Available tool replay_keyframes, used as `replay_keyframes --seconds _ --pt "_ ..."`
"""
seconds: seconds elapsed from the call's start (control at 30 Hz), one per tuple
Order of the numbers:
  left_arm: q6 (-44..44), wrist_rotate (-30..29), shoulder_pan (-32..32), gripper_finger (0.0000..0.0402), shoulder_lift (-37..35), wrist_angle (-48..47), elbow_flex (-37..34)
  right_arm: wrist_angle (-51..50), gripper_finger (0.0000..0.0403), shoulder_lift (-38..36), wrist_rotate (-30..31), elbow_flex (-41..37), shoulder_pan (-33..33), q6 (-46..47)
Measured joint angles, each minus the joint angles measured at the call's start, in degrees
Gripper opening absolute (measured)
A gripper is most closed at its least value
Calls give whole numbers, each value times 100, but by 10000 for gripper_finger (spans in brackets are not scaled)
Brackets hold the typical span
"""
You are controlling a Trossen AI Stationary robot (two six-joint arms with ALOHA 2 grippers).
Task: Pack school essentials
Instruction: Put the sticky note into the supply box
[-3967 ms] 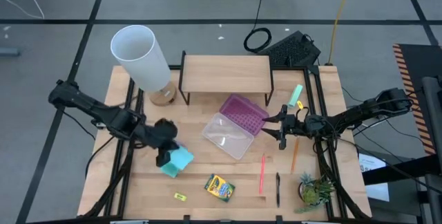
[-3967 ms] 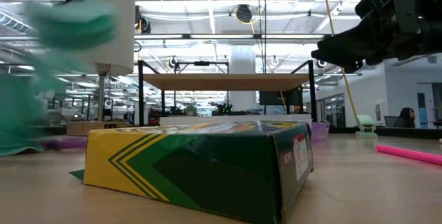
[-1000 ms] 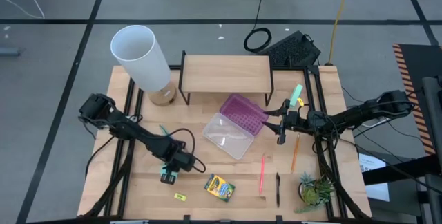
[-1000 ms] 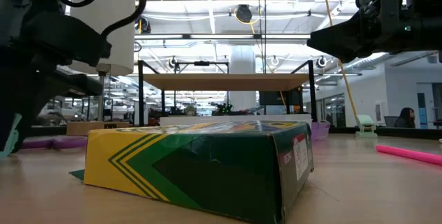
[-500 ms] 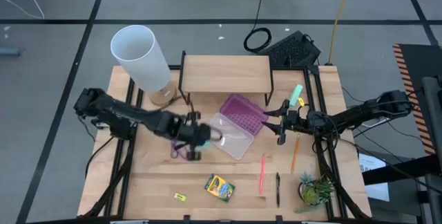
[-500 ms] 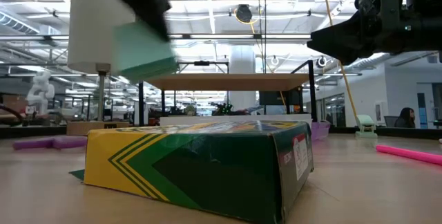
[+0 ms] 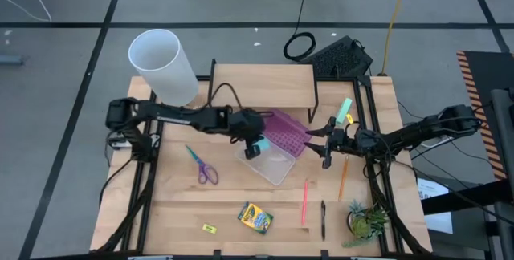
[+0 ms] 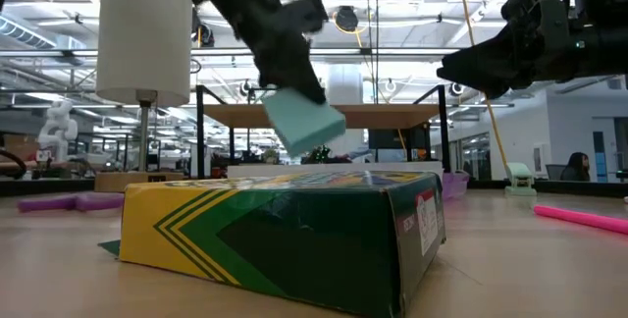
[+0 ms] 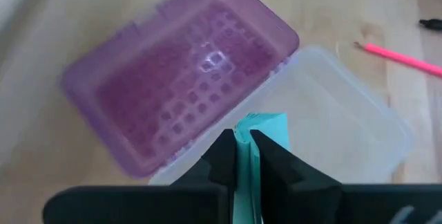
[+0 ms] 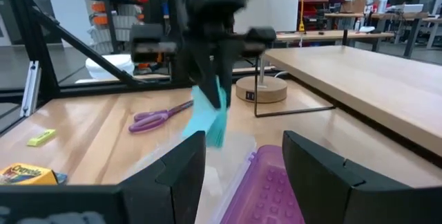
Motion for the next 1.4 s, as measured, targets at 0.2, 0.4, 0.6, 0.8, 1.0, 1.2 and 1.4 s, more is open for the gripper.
replay_keyframes --seconds 0.2,0.4,0.6,0.8,1.0,1.2,1.4 --pt "-308 558 87 61 464 -29 2 -66 185 -2 0 0 0 211" --pt "-738 349 87 90 692 -117 0 -195 185 -2 0 0 0 474" --pt "-744 -312 65 151 572 -329 5 -262 185 -2 0 2 2 662" --pt "-906 -321 65 217 419 -613 7 -303 185 0 -1 2 2 666" --pt "-773 -440 22 242 482 -657 9 -350 185 -2 -2 4 2 682" --pt "-538 -1115 -203 244 944 -906 15 -385 185 0 -4 4 4 706" --pt "-678 -1310 -359 244 1171 -866 22 -367 185 -1 -2 4 2 708"
